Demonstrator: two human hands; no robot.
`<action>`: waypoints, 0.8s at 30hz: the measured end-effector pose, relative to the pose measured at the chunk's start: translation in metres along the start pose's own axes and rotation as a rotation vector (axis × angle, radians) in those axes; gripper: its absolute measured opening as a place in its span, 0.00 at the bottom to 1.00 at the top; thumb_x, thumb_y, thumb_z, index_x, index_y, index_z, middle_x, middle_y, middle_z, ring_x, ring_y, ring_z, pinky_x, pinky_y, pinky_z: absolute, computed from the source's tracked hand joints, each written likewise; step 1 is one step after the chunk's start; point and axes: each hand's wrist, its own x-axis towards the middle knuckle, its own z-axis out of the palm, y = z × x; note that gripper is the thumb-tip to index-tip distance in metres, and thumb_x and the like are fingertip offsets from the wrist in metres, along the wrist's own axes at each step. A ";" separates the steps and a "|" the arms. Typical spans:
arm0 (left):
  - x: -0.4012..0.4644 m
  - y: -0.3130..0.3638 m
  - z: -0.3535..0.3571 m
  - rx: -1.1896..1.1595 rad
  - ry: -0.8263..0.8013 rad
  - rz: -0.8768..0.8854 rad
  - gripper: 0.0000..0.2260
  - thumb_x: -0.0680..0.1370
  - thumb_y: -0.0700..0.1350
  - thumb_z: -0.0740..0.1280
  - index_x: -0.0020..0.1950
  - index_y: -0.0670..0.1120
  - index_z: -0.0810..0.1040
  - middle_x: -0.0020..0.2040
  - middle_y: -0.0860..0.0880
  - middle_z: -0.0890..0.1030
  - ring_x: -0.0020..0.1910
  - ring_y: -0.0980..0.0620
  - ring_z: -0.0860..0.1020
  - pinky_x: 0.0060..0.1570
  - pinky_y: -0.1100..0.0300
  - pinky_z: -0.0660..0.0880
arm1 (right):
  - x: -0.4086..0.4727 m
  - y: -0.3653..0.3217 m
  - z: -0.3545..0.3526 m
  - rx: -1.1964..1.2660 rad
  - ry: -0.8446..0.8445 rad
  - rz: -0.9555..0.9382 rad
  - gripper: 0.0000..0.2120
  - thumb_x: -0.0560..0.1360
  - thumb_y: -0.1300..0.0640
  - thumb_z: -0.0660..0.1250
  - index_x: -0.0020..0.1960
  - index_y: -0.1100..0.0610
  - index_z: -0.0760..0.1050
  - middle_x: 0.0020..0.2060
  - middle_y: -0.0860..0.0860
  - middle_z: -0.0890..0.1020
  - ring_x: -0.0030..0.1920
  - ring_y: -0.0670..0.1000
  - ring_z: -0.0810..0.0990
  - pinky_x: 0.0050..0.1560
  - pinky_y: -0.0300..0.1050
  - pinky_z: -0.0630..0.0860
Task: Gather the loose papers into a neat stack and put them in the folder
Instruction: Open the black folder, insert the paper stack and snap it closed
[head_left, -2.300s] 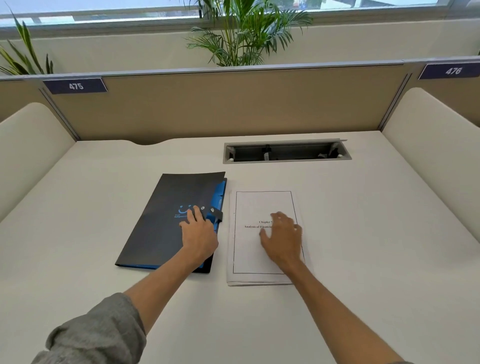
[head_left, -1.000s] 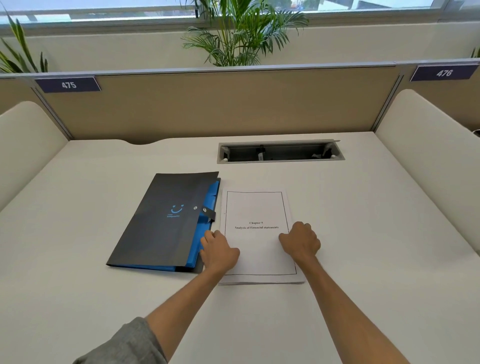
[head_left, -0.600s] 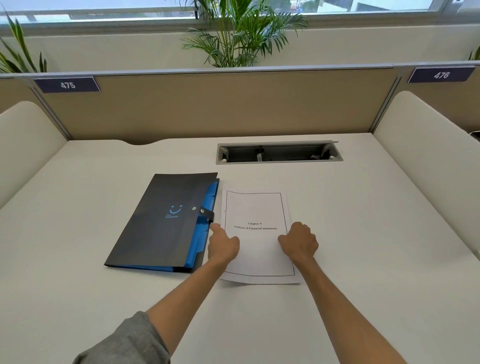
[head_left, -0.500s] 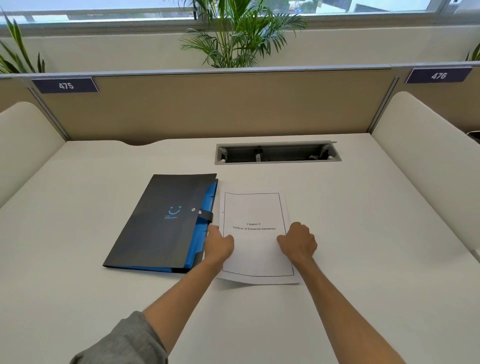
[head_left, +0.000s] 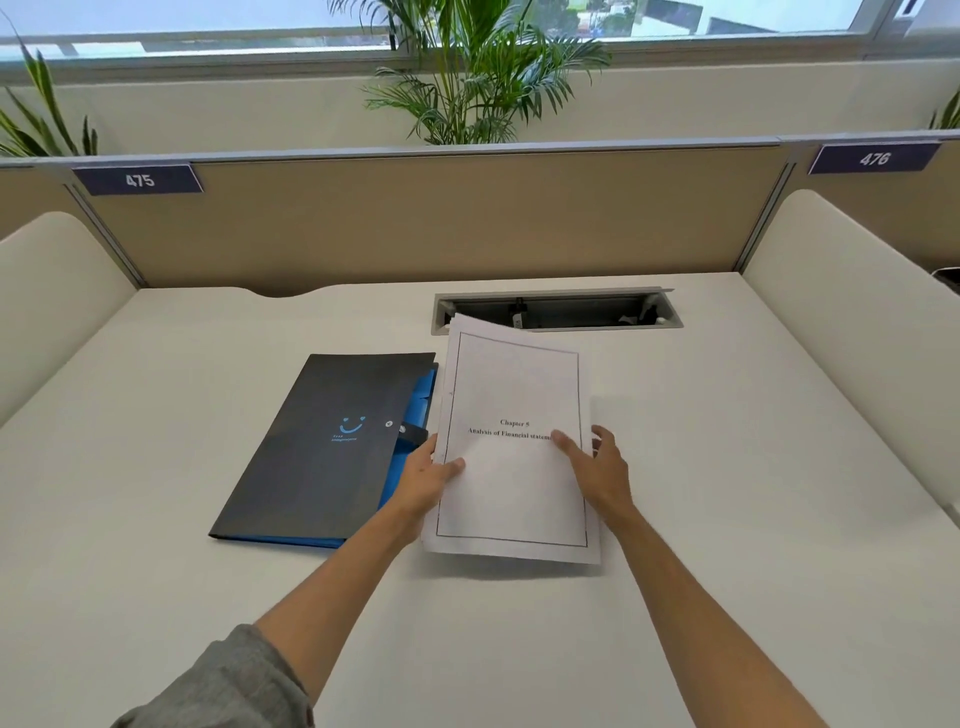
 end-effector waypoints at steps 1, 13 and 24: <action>-0.001 0.003 0.000 -0.028 -0.026 0.028 0.17 0.79 0.39 0.65 0.67 0.51 0.74 0.63 0.50 0.81 0.57 0.50 0.81 0.56 0.52 0.79 | 0.002 -0.004 -0.003 0.156 -0.075 0.033 0.33 0.70 0.39 0.73 0.68 0.55 0.72 0.57 0.47 0.81 0.57 0.50 0.80 0.59 0.46 0.75; 0.000 0.055 0.002 -0.039 -0.059 0.298 0.18 0.77 0.31 0.64 0.54 0.53 0.81 0.50 0.55 0.85 0.53 0.55 0.81 0.55 0.61 0.76 | -0.006 -0.052 -0.026 0.481 -0.179 -0.270 0.02 0.75 0.57 0.73 0.47 0.52 0.84 0.44 0.46 0.88 0.46 0.46 0.86 0.43 0.36 0.81; -0.002 0.071 0.009 -0.046 -0.096 0.377 0.12 0.73 0.39 0.73 0.50 0.55 0.84 0.50 0.55 0.86 0.52 0.57 0.83 0.49 0.66 0.77 | -0.018 -0.057 -0.031 0.427 -0.100 -0.406 0.07 0.71 0.58 0.76 0.46 0.47 0.83 0.41 0.43 0.87 0.42 0.44 0.86 0.39 0.33 0.79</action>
